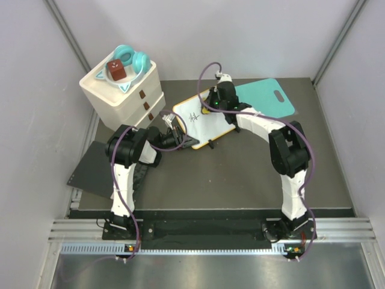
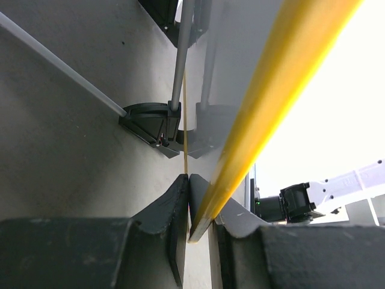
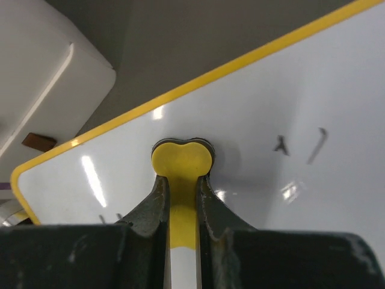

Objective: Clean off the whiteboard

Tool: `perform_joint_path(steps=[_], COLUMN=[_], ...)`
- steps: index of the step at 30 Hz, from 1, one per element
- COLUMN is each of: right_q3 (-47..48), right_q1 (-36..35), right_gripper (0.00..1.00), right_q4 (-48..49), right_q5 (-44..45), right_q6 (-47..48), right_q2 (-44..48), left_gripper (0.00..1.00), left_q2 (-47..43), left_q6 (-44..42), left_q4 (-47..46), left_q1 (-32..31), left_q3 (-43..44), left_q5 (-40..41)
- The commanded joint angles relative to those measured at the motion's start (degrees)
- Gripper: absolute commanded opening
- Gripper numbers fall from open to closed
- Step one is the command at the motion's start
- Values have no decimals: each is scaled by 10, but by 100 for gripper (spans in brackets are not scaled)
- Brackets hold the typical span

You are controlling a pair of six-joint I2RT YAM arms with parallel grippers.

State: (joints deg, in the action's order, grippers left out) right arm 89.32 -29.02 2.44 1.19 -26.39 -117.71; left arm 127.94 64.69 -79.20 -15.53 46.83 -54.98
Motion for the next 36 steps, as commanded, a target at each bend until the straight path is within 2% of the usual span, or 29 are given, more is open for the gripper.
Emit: perform_joint_path(steps=[1,8,12,16,26,31,36], right_q3=[21,-20,-55,-64,-42,-41,-65], right_q1=[-85,-138,-148,-141,-65,-48,-53], right_gripper=[0,0,0,0,0,0,0], right_q4=[-63,-66,-58,-64,-90,-83,-65], right_q5=[-41,-14,50,149,231,220,166], right_q6=[28,18,18,16,-7,17,9], right_q2=[-47,-30,-11,-2,-9,-16,2], left_gripper=[22,21,22,22,22,21,22], left_q2=[6,5,5,4,2,2,1], left_q6=[11,14,15,15,15,15,12], left_q4=[-180,-180,-181,-180,-180,-180,-180], left_q1=[-35,-35,-35,-36,-37,-37,-38], left_q3=[0,2,2,1,0,0,-2], left_q5=[-120,-120,-120,-123,-123,-123,-123])
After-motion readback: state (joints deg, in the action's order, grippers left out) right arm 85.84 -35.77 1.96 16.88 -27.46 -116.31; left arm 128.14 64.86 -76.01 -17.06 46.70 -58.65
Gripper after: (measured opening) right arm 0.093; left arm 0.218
